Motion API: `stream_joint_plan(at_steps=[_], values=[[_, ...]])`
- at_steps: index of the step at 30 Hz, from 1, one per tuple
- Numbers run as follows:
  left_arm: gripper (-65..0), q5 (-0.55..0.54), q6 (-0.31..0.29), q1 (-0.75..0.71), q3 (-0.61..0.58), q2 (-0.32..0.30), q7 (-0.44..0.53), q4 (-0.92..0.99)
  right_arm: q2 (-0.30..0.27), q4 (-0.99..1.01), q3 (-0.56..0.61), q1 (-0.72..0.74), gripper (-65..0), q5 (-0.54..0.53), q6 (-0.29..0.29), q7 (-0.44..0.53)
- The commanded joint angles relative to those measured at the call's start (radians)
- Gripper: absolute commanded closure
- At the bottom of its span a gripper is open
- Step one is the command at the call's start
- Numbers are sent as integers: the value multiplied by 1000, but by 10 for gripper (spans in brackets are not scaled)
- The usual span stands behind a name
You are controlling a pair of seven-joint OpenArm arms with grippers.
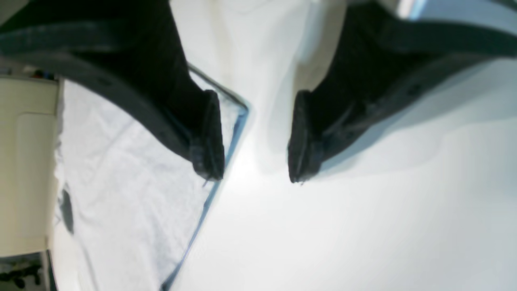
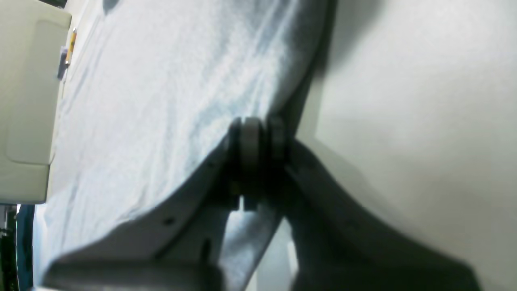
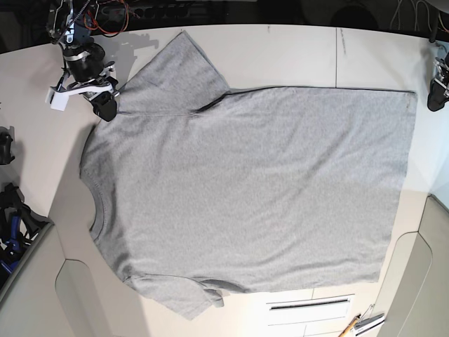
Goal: Fold the T-shirt properly
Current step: 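Grasp the shirt's shoulder edges with the right and left grippers, then lift and pull the shirt by its shoulders to flip it over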
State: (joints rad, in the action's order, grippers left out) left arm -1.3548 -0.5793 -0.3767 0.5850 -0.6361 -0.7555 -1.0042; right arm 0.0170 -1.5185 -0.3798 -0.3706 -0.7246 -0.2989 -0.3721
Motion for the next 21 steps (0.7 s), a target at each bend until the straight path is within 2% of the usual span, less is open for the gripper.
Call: stream_joint_plan(at_steps=[1,10,21], values=[[-306,19,14,-5,-21,-15,-47,-2,3,-2,2,-1,0,-16,6,-21],[-306,9,14,-6,-134,-15,-82,-3,2,-2,2,-1,0,-16,6,-21],[-306,9,13,-6,-140,-15,-162,-33,3,-2,2,-1,0,-16,6,-21]])
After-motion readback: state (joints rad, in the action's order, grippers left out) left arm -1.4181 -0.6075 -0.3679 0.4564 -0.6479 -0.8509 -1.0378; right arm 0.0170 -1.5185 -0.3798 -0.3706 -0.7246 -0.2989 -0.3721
